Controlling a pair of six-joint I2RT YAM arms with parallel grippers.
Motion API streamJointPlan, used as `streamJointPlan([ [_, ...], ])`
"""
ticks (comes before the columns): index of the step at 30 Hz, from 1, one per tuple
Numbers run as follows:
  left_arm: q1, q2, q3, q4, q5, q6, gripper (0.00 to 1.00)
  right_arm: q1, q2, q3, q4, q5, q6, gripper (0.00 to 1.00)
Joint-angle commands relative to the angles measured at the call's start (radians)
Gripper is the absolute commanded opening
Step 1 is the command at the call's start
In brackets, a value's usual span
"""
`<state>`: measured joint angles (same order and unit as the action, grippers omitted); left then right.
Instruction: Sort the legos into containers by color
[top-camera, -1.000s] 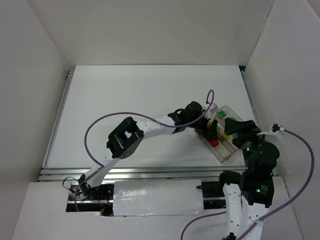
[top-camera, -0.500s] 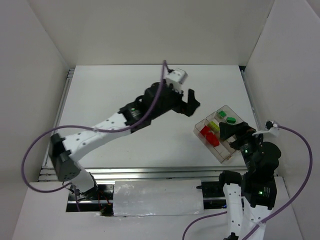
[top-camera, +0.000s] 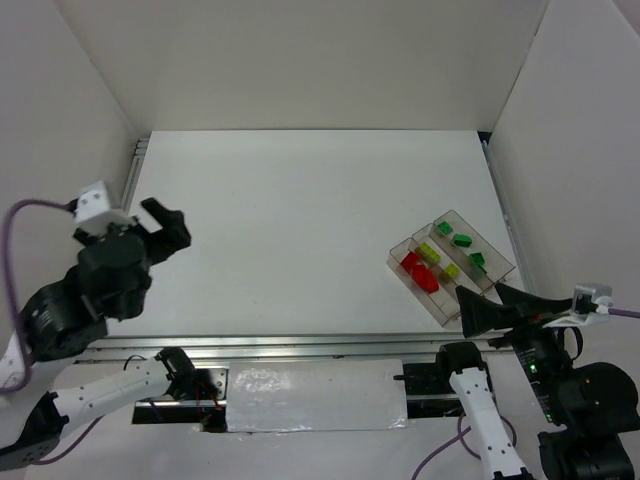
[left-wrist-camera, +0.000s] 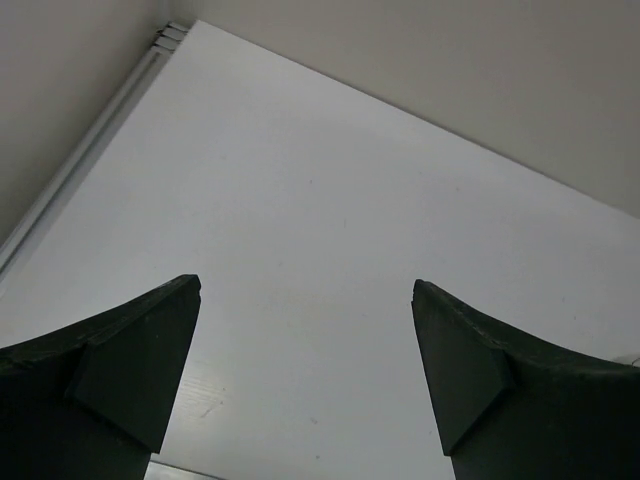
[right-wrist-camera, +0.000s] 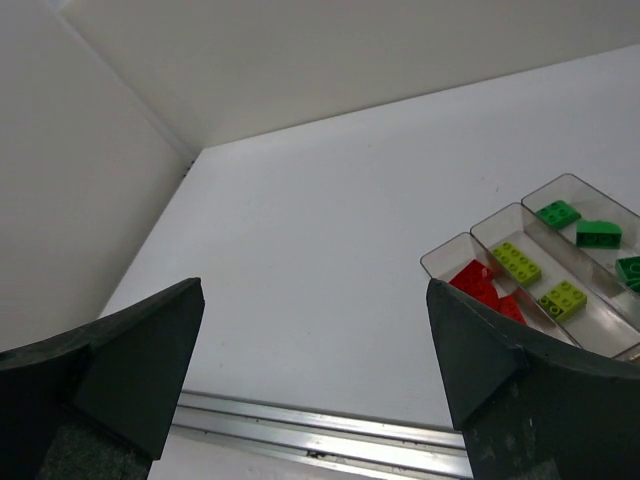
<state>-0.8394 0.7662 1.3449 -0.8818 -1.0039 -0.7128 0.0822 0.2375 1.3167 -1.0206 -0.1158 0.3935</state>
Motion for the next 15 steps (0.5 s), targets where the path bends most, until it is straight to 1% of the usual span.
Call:
streamJointPlan([
  [1,-0.004,-0.059,0.026,-0.235,-0.143,-0.089,1.00,0.066,-0.032,0.064,-0.128,0.108,-0.031,1.00],
  [2,-0.004,-0.080,0.031,-0.276,-0.151,-0.106,1.00,0.082,-0.036,0.088,-0.159,0.155,-0.027,1.00],
  [3,-0.004,-0.091,0.027,-0.334,-0.160,-0.119,0.99,0.103,-0.043,0.098,-0.176,0.168,-0.025,0.99],
  [5,-0.004,-0.134,-0.009,-0.391,-0.177,-0.163,0.99,0.120,-0.058,0.116,-0.203,0.188,-0.018,1.00],
  [9,-0.003,-0.244,-0.117,-0.353,-0.160,-0.146,1.00,0.125,-0.075,0.107,-0.219,0.194,-0.010,1.00],
  [11,-0.001,-0.306,-0.148,-0.341,-0.136,-0.152,0.99,0.125,-0.078,0.108,-0.216,0.182,-0.008,0.99],
  [13,0.002,-0.358,-0.174,-0.271,-0.118,-0.097,0.99,0.125,-0.079,0.101,-0.210,0.177,-0.007,1.00],
  [15,0.002,-0.376,-0.187,-0.260,-0.105,-0.086,0.99,0.125,-0.076,0.095,-0.203,0.162,-0.008,1.00],
])
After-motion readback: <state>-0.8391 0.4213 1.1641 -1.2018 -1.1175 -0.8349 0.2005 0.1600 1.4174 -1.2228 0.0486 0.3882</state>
